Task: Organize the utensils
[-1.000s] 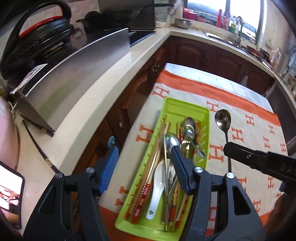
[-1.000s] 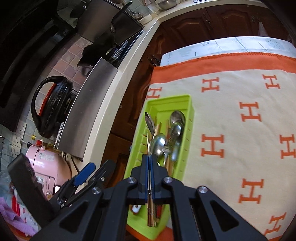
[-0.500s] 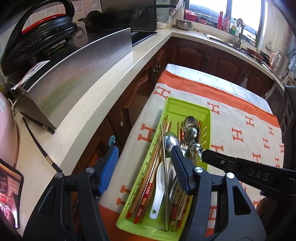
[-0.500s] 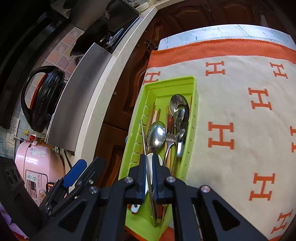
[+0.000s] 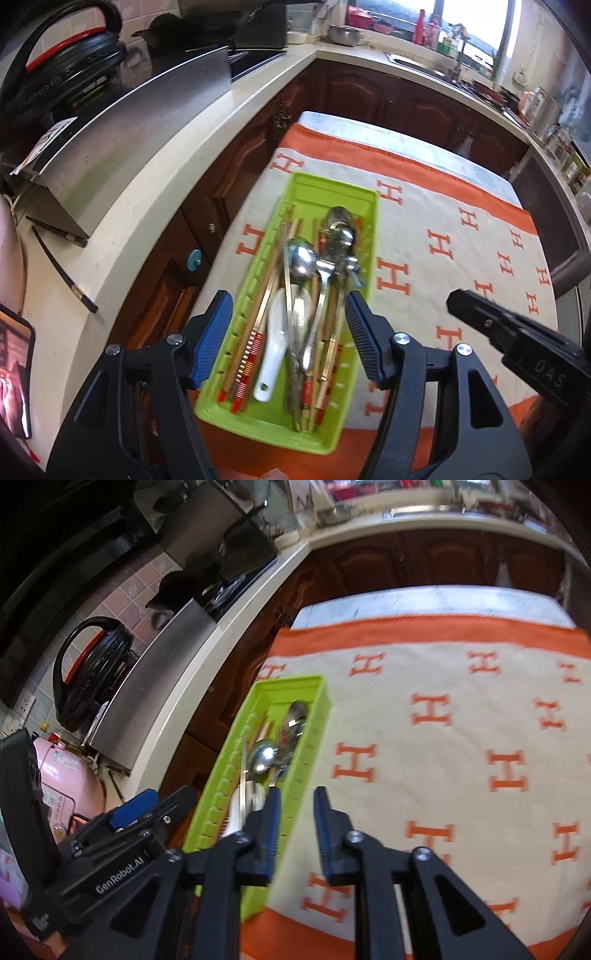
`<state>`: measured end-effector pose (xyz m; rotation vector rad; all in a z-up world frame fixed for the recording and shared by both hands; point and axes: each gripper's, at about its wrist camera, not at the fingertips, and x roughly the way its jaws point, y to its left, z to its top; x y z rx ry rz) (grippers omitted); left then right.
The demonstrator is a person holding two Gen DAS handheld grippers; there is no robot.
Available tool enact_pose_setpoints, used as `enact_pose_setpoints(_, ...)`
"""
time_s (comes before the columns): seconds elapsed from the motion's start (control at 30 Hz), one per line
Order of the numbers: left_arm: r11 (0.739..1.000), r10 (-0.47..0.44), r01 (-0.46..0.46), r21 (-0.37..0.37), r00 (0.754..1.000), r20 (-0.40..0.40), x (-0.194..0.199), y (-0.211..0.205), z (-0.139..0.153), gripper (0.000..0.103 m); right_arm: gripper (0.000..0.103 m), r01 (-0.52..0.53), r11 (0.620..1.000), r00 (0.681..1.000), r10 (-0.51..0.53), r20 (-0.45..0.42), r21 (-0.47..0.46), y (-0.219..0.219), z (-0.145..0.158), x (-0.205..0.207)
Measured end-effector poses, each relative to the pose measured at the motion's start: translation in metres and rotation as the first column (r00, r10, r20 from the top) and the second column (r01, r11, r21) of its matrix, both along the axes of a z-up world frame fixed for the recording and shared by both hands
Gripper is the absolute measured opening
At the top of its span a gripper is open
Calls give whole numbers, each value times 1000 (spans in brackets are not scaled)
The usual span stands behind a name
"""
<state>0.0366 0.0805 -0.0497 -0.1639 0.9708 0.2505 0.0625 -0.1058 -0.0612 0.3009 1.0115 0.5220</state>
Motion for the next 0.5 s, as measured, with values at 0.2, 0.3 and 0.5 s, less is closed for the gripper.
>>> enact_pose_setpoints(0.2,997,-67,68,44,998,-20,-10,-43,2,81,25,34,996,995,-26,98,-80,-39,16,-25)
enact_pose_setpoints(0.3,991,-121,122,53,992,-25,-16,-66,2,82,27,59,993,991,-45,126,-106,-57,22,-37)
enact_pose_setpoints(0.5,972,-229,231,50,973,-32,-28,-114,5,82,40,140,980,981,-118,153,-139,-90,30,-59)
